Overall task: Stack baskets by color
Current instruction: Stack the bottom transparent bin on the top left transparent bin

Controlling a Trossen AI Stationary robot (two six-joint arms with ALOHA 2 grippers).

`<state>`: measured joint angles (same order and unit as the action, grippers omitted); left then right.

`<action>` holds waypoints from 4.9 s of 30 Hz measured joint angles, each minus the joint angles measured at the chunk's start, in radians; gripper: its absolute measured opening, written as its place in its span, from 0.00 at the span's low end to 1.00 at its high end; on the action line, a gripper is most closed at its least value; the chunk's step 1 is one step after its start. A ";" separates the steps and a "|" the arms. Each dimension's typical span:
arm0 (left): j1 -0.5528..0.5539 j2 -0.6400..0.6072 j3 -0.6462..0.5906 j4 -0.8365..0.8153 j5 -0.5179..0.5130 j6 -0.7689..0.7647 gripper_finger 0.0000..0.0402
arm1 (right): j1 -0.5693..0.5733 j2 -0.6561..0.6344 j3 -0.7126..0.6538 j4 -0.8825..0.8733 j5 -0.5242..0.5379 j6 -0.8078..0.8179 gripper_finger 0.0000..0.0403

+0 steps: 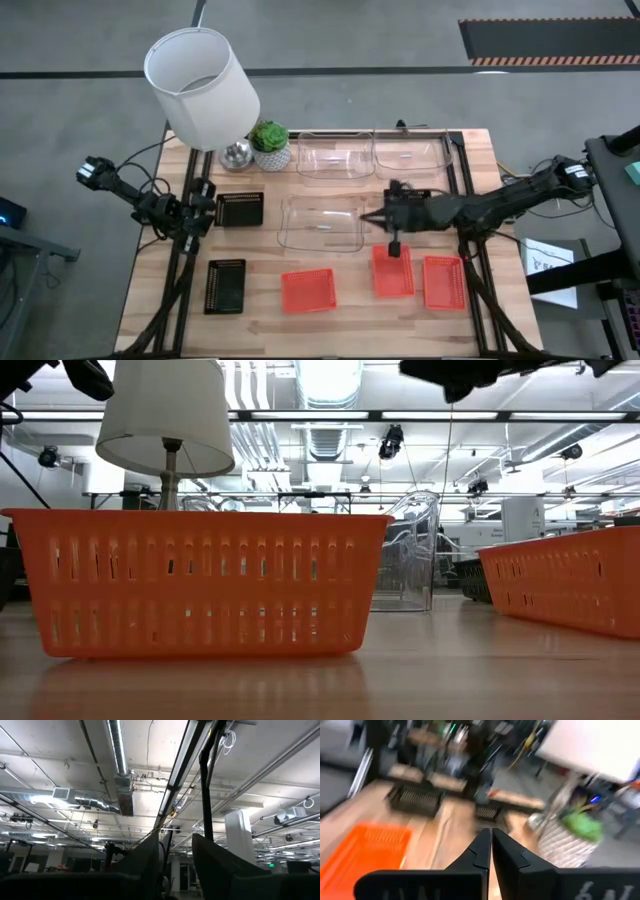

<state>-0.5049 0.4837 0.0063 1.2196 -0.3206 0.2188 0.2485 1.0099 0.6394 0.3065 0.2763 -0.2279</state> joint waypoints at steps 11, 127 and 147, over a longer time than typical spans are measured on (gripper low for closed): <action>0.001 -0.032 0.033 0.115 0.000 0.122 0.25 | 0.020 0.199 0.387 -0.561 0.001 0.134 0.02; 0.000 -0.098 0.029 0.105 -0.005 0.125 0.25 | -0.058 0.806 1.224 -1.377 -0.040 0.224 0.02; 0.000 -0.098 0.029 0.107 -0.005 0.128 0.25 | -0.400 0.806 1.368 -1.478 -0.022 -0.027 0.02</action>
<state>-0.5049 0.3855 0.0357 1.3266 -0.3256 0.3470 -0.1518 1.8160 2.0069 -1.1715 0.2543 -0.2545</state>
